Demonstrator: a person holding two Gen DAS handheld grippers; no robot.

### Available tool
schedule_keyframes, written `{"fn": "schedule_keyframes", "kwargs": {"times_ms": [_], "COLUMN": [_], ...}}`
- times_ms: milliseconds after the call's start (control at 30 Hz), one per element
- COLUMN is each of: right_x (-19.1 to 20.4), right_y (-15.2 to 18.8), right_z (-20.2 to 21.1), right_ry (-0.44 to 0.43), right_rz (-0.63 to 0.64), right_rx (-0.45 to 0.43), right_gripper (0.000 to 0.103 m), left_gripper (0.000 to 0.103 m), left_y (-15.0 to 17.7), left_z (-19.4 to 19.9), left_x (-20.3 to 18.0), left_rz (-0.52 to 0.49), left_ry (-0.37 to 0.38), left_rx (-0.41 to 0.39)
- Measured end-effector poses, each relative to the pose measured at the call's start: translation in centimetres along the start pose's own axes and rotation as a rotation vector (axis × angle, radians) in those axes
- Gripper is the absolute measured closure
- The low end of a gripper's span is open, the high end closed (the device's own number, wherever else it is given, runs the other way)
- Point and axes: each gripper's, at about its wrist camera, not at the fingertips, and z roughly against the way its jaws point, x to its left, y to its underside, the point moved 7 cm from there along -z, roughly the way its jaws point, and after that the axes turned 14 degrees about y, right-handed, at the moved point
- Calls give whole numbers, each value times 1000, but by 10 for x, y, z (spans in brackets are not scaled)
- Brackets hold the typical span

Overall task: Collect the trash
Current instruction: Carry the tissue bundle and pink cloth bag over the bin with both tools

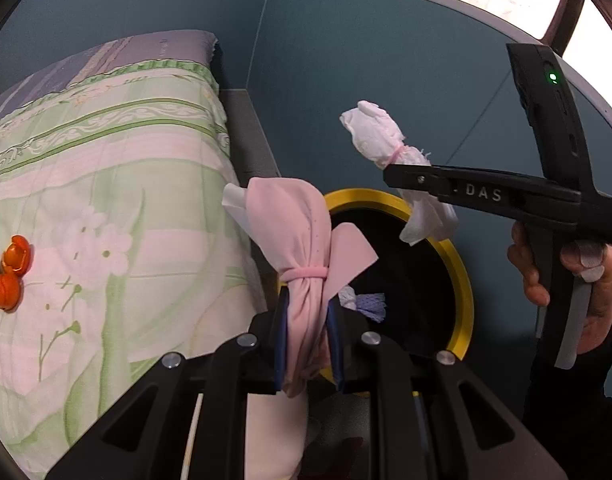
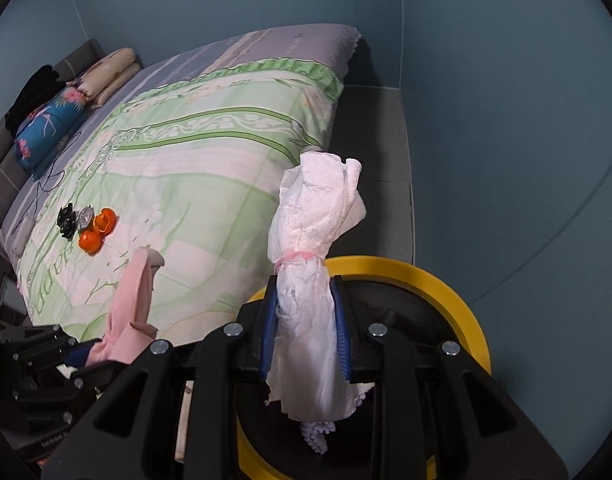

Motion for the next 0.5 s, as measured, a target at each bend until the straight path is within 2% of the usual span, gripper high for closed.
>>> {"fn": "schedule_keyframes", "kwargs": {"times_ms": [500], "right_x": [-23], "right_y": [31], "right_z": [-36], "right_ry": [8], "right_rz": [-52], "right_rx": [94], "right_gripper": [79], "left_gripper": [87], "left_y": [22], "left_z": [-52], "left_x": [-22], "left_rz": [-65], "left_ry": [13], "left_rx": [119]}}
